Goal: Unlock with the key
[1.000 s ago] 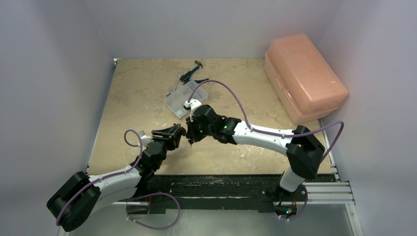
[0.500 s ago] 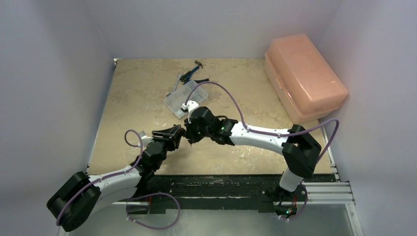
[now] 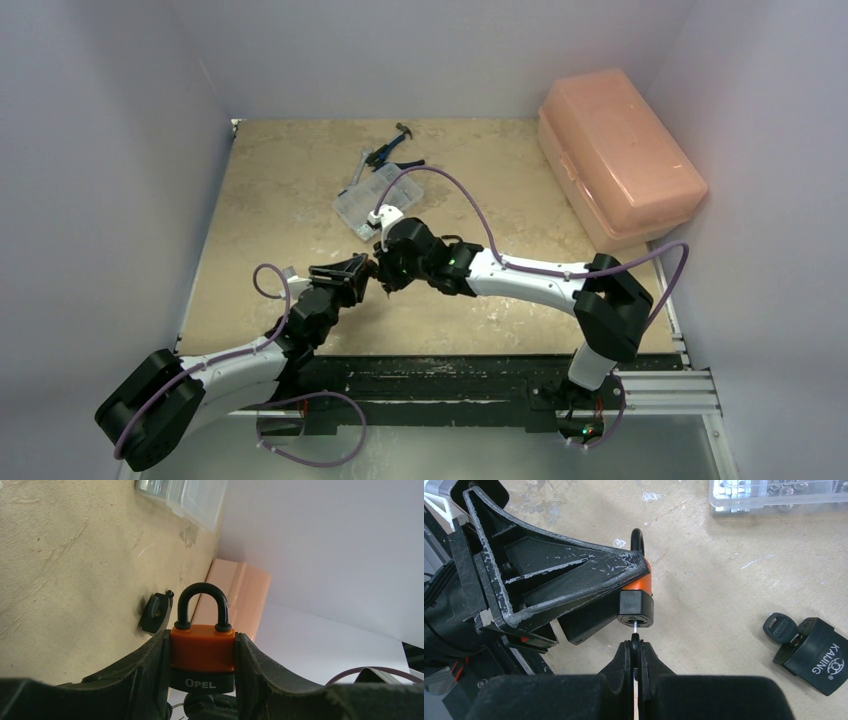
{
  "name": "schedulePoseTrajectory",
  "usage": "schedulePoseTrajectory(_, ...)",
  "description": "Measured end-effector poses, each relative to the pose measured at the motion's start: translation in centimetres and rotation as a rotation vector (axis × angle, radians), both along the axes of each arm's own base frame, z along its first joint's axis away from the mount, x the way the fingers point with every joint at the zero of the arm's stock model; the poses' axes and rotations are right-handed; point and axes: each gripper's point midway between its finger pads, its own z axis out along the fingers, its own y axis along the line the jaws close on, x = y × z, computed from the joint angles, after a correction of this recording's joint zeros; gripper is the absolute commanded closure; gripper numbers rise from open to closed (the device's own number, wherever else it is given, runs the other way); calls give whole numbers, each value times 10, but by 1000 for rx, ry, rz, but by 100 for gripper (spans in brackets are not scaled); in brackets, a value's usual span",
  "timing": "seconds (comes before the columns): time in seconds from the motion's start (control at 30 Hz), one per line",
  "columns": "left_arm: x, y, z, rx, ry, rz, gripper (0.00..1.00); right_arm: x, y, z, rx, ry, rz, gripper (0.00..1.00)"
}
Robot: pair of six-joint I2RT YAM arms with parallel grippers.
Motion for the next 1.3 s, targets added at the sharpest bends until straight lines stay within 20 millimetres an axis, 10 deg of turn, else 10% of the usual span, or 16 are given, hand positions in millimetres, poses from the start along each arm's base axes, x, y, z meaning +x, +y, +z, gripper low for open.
schedulePoseTrajectory(1.3,4,1,15,-25,-40,10,100,10,2,14,69,0,-47,100)
